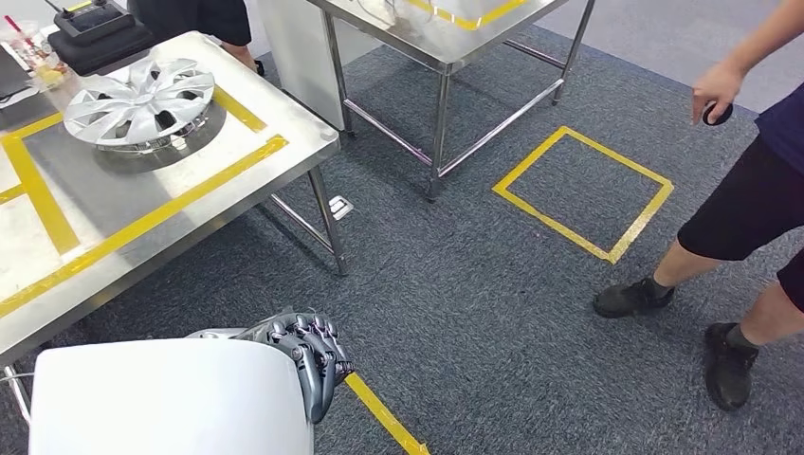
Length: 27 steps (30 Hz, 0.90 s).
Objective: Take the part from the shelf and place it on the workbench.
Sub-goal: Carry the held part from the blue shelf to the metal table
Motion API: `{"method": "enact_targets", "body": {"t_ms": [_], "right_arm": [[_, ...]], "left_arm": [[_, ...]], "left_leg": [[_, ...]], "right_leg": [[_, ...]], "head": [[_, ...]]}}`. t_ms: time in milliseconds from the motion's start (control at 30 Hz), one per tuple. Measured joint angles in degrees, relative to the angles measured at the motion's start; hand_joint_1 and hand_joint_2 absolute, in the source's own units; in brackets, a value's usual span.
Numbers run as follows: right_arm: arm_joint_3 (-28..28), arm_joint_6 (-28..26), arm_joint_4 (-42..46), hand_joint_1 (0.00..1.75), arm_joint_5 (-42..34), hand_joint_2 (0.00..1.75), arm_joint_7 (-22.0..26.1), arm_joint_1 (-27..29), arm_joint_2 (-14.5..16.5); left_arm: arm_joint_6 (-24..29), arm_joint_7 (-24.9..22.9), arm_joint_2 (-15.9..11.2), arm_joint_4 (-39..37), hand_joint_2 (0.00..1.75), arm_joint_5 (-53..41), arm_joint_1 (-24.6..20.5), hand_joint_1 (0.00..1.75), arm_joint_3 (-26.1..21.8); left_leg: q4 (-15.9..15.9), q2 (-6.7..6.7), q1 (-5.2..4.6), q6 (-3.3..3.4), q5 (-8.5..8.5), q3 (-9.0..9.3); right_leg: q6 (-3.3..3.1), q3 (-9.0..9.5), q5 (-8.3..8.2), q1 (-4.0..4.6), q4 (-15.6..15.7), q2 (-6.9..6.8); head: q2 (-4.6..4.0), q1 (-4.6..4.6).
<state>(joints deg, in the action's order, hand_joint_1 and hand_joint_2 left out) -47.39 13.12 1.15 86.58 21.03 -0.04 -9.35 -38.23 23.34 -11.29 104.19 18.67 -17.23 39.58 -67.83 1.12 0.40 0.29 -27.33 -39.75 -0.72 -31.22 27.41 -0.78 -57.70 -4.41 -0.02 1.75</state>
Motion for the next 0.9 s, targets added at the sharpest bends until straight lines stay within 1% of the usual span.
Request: {"method": "enact_targets", "body": {"t_ms": [33,67,100,133,167,200,233,267,300,333,367,400,433,467,500,533,567,600,633,667,700,733,767,800,833,867,900], "right_arm": [[0.0,0.0,0.0,0.0,0.0,0.0,0.0,0.0,0.1],[0.0,0.0,-0.1,0.0,0.0,0.0,0.0,0.0,0.1],[0.0,0.1,-0.1,0.0,0.0,0.0,0.0,-0.1,0.1],[0.0,0.1,-0.2,0.0,0.0,0.0,0.0,-0.1,0.1],[0.0,0.1,-0.2,0.0,0.0,0.0,0.0,-0.1,0.1],[0.0,0.1,-0.2,0.0,0.0,0.0,0.0,-0.2,0.1],[0.0,0.1,-0.2,0.0,0.0,0.0,0.0,-0.2,0.1],[0.0,0.1,-0.3,0.0,0.0,0.0,0.0,-0.3,0.1],[0.0,0.1,-0.3,0.0,0.0,0.0,0.0,-0.3,0.1],[0.0,0.1,-0.4,0.0,-0.1,0.0,0.0,-0.2,0.1],[0.0,0.1,-0.4,0.0,-0.1,0.0,0.0,-0.1,0.0],[0.0,0.1,-0.4,0.0,-0.1,0.0,0.0,0.0,-0.1],[0.0,0.1,-0.4,0.0,-0.1,0.0,0.0,0.1,-0.1],[0.0,0.1,-0.4,0.0,-0.2,0.0,0.0,0.1,-0.1],[0.0,0.1,-0.4,0.0,-0.3,0.0,0.0,0.2,-0.1],[0.0,0.1,-0.4,0.0,-0.4,0.0,0.0,0.2,-0.1],[0.0,0.1,-0.5,0.0,-0.5,0.0,0.1,0.2,-0.1],[0.0,0.1,-0.6,0.0,-0.5,0.0,0.2,0.1,-0.1],[0.0,0.1,-0.6,0.0,-0.5,0.0,0.3,0.1,0.0],[0.0,0.1,-0.7,0.0,-0.5,0.0,0.4,0.0,0.0],[0.0,0.1,-0.7,0.0,-0.5,0.0,0.5,-0.1,0.0],[0.0,0.1,-0.7,0.0,-0.5,0.0,0.5,-0.2,0.0],[0.0,0.1,-0.7,0.0,-0.5,0.0,0.6,-0.1,0.1],[0.0,0.1,-0.7,0.0,-0.4,0.0,0.6,-0.1,0.1],[0.0,0.1,-0.7,0.0,-0.3,0.0,0.6,0.1,0.1],[0.0,0.1,-0.7,0.0,-0.1,0.0,0.6,0.2,0.1],[0.1,0.1,-0.7,0.0,0.0,0.0,0.6,0.2,0.1]], "left_arm": [[0.0,0.0,0.0,0.0,1.75,0.1,0.0,1.75,0.0],[0.1,0.0,0.0,0.1,1.75,0.2,-0.1,1.75,0.0],[0.2,0.0,0.1,0.1,1.75,0.4,-0.1,1.75,0.0],[0.3,0.0,0.1,0.1,1.75,0.5,-0.1,1.75,0.0],[0.4,0.0,0.1,0.2,1.75,0.6,-0.2,1.75,0.0],[0.5,-0.1,0.1,0.3,1.75,0.6,-0.1,1.75,0.0],[0.6,-0.1,0.1,0.5,1.75,0.6,-0.1,1.75,0.0],[0.6,-0.2,0.2,0.6,1.75,0.6,-0.2,1.75,0.0],[0.7,-0.2,0.3,0.7,1.75,0.6,-0.3,1.75,-0.1],[0.7,-0.2,0.4,0.7,1.75,0.7,-0.4,1.75,-0.1],[0.7,-0.2,0.5,0.7,1.75,0.6,-0.4,1.75,-0.1],[0.8,-0.3,0.6,0.7,1.75,0.7,-0.3,1.75,-0.1],[1.0,-0.4,0.6,0.7,1.75,0.8,-0.2,1.75,-0.1],[1.4,-0.6,0.6,0.7,1.75,0.9,-0.2,1.75,-0.1],[2.0,-0.8,0.6,0.7,1.75,0.9,-0.1,1.75,-0.1],[2.6,-1.0,0.7,0.7,1.75,1.0,-0.1,1.75,-0.2],[3.4,-1.1,0.8,0.6,1.75,0.9,0.0,1.75,-0.3],[4.1,-1.2,0.9,0.6,1.75,0.8,0.1,1.75,-0.5],[4.6,-1.1,0.9,0.6,1.75,0.7,0.3,1.75,-0.8],[4.9,-1.1,0.9,0.6,1.75,0.6,0.4,1.75,-1.2],[5.0,-1.1,0.9,0.6,1.75,0.6,0.5,1.75,-1.5],[5.0,-1.0,0.9,0.6,1.75,0.6,0.5,1.75,-1.7],[4.8,-1.1,0.9,0.6,1.75,0.9,0.5,1.75,-1.9],[4.2,-1.3,0.9,0.6,1.75,1.5,0.5,1.75,-2.0],[3.2,-1.5,0.9,0.6,1.75,2.3,0.5,1.75,-2.0],[2.1,-1.7,0.9,0.6,1.75,3.0,0.5,1.75,-1.9],[1.1,-1.8,0.9,0.5,1.75,3.4,0.5,1.75,-1.8]], "left_leg": [[4.1,1.68,-0.34,0.45,1.61,2.12],[7.2,3.05,-0.68,0.85,2.64,3.73],[8.9,4.01,-1.01,1.17,2.97,4.56],[9.3,4.03,-1.23,1.31,2.77,4.62],[9.5,3.16,-1.25,1.4,2.86,4.56],[9.9,2.3,-1.05,1.58,3.06,4.83],[10.5,1.43,-0.8,1.79,3.3,5.19],[11.0,0.55,-0.54,1.99,3.56,5.57],[11.3,-0.32,-0.28,2.13,3.76,5.9],[11.4,-1.22,-0.25,2.2,3.8,5.95],[11.4,-2.19,-0.25,2.21,3.81,5.94],[11.4,-3.2,-0.22,2.19,3.78,5.97],[11.4,-4.2,-0.18,2.13,3.73,6.02],[11.3,-5.17,-0.1,1.99,3.64,6.13],[11.2,-6.08,0.02,1.77,3.49,6.25],[10.9,-6.89,0.09,1.45,3.29,6.28],[10.6,-7.65,0.08,1.07,3.05,6.19],[10.4,-8.21,0.04,0.71,2.89,6.02],[10.3,-8.69,0.01,0.42,2.79,5.83],[10.2,-9.1,0.05,0.22,2.75,5.68],[10.2,-9.02,0.17,0.07,2.67,5.63],[9.6,-7.94,0.16,-0.09,2.27,5.42],[8.0,-6.22,0.14,-0.28,1.32,4.75],[5.2,-4.23,0.11,-0.45,-0.19,3.46],[1.2,-2.49,0.07,-0.57,-2.12,1.48],[-3.0,-1.72,0.13,-0.61,-3.89,-0.7],[-6.2,-1.47,0.17,-0.56,-4.91,-2.45]], "right_leg": [[0.15,0.38,0.31,0.19,0.0,-0.6],[0.37,0.67,0.6,0.37,0.0,-1.16],[0.63,0.88,0.85,0.51,0.0,-1.76],[0.9,1.03,1.02,0.62,0.1,-2.42],[1.15,1.25,1.16,0.65,0.2,-3.19],[1.38,1.43,1.38,0.61,0.3,-3.56],[1.49,1.34,1.85,0.54,-0.3,-2.81],[1.51,0.64,2.74,0.46,-2.1,-1.34],[1.42,-0.83,4.01,0.3,-5.0,0.67],[1.3,-2.94,5.49,0.21,-9.0,2.5],[1.31,-5.27,6.67,0.14,-13.0,3.46],[1.52,-7.07,7.15,0.05,-15.7,3.91],[1.94,-7.96,6.68,-0.08,-16.2,4.07],[2.57,-7.59,5.15,-0.29,-14.2,4.24],[3.28,-6.22,3.02,-0.6,-10.3,4.71],[3.81,-4.64,0.98,-0.89,-6.2,5.74],[3.87,-3.28,-0.58,-1.09,-2.9,6.6],[3.55,-2.5,-1.4,-1.14,-1.0,7.24],[2.94,-2.23,-1.61,-1.01,-0.5,7.47],[2.3,-2.11,-1.65,-0.85,-0.4,6.98],[1.83,-2.02,-1.65,-0.81,-0.4,6.48],[1.43,-1.87,-1.6,-0.79,-0.4,5.98],[1.01,-1.72,-1.53,-0.77,-0.3,5.42],[0.62,-1.6,-1.42,-0.67,-0.3,4.84],[0.3,-1.5,-1.27,-0.44,-0.3,4.19],[0.05,-1.46,-1.15,-0.2,-0.3,3.5],[-0.11,-1.42,-1.03,0.04,-0.3,2.75]], "head": [[0.0,-0.02],[0.0,-0.05],[0.0,-0.05],[0.0,-0.08],[0.0,-0.07],[0.0,-0.09],[0.0,-0.18],[0.0,-0.29],[0.0,-0.46],[0.0,-0.61],[0.0,-0.71],[0.0,-0.78],[0.0,-0.78],[0.0,-0.78],[0.0,-0.77],[0.0,-0.81],[0.0,-0.89],[0.0,-0.96],[0.0,-1.01],[0.0,-1.04],[0.0,-1.03],[0.0,-0.93],[0.0,-0.79],[0.0,-0.64],[0.0,-0.47],[0.0,-0.4],[0.0,-0.4]]}}
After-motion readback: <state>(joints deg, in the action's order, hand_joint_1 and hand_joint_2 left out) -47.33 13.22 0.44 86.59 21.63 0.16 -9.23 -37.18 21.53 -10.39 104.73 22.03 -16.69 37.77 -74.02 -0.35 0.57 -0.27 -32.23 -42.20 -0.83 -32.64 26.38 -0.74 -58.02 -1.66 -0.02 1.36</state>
